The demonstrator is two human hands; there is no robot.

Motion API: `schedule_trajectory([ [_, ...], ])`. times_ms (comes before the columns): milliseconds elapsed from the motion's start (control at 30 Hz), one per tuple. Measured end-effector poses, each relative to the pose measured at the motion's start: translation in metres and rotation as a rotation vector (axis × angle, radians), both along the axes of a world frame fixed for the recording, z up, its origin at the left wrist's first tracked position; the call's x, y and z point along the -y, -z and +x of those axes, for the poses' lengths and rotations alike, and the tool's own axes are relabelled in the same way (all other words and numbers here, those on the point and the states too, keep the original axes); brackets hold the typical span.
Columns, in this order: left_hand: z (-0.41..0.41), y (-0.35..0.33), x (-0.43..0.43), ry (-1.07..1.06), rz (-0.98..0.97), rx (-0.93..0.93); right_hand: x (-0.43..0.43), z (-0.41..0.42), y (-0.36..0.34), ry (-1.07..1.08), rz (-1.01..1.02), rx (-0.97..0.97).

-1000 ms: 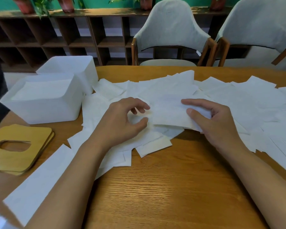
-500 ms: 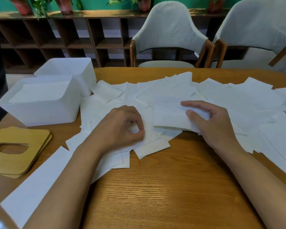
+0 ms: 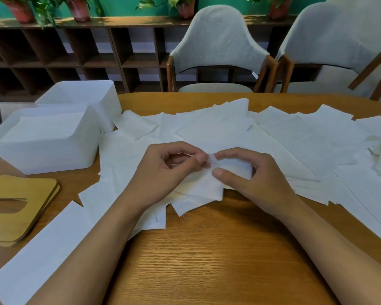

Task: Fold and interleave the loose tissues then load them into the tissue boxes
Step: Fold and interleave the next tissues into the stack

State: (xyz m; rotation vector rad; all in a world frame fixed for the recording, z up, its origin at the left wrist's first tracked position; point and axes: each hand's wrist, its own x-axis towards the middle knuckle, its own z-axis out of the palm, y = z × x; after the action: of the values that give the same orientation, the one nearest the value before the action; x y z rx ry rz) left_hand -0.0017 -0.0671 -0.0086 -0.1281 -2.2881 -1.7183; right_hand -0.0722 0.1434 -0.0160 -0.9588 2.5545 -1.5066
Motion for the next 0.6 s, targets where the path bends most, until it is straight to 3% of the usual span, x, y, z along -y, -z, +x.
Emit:
schedule_trajectory([
  [133, -0.002, -0.001, -0.001, 0.008, -0.026, 0.013, 0.004, -0.002, 0.004, 0.065, 0.001, 0.000],
  [233, -0.003, 0.004, 0.006, -0.137, -0.319, -0.077, 0.002, -0.006, 0.005, 0.100, -0.033, 0.087],
  [300, -0.003, 0.005, 0.012, -0.213, -0.402, -0.105, 0.000, -0.007, 0.003, 0.082, -0.067, 0.142],
  [500, -0.003, -0.003, 0.016, -0.101, -0.172, -0.027, -0.003, -0.006, -0.001, -0.043, -0.115, 0.273],
  [600, -0.004, -0.001, 0.010, -0.123, -0.177, -0.004, 0.000, -0.002, -0.001, -0.128, -0.096, 0.291],
])
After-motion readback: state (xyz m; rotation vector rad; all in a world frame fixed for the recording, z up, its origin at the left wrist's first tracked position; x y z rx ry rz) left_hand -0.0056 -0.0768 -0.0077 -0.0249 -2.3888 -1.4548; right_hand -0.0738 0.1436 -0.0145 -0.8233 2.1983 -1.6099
